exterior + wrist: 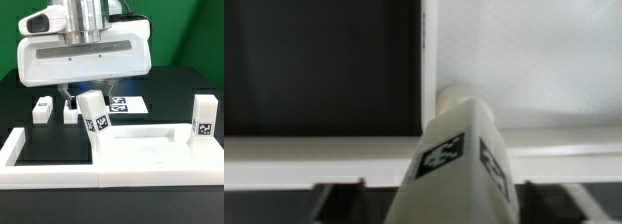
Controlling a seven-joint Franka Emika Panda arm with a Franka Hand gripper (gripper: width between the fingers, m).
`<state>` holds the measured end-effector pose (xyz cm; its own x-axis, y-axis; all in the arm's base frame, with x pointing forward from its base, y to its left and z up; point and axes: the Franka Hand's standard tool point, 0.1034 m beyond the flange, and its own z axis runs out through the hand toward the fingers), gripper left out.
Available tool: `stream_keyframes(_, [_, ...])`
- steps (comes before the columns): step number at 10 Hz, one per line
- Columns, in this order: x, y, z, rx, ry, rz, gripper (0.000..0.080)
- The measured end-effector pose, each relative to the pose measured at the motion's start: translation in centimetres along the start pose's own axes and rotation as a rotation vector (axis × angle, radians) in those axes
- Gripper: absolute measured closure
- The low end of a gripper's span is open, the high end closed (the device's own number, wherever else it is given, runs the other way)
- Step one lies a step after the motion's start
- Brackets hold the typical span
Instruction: Assemble desk
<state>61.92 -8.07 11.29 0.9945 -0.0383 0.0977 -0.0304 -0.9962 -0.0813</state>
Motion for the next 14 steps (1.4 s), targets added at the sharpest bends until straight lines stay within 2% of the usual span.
stream_keyframes(1, [0.1, -0.2, -0.1, 0.002, 0.003, 0.086, 0.0494])
stream_keyframes(5, [0.1, -0.4, 0.0, 0.006, 0.003, 0.385, 0.0509])
stream_keyframes(8, [0.6, -2.9, 0.2, 0.009, -0.016, 0.800, 0.0509])
stream_keyframes(10, [0.9, -3.8, 0.4, 0.002, -0.046, 1.091, 0.0509])
stream_keyframes(11, [1.0, -4.3, 0.5, 0.012, -0.045, 1.245, 0.0509])
stream_keyframes(13, [1.3, -5.5, 0.9, 0.065, -0.017, 1.548, 0.0509])
stream_keyframes(14, [1.4, -5.6, 0.9, 0.087, -0.020, 1.583, 0.0509])
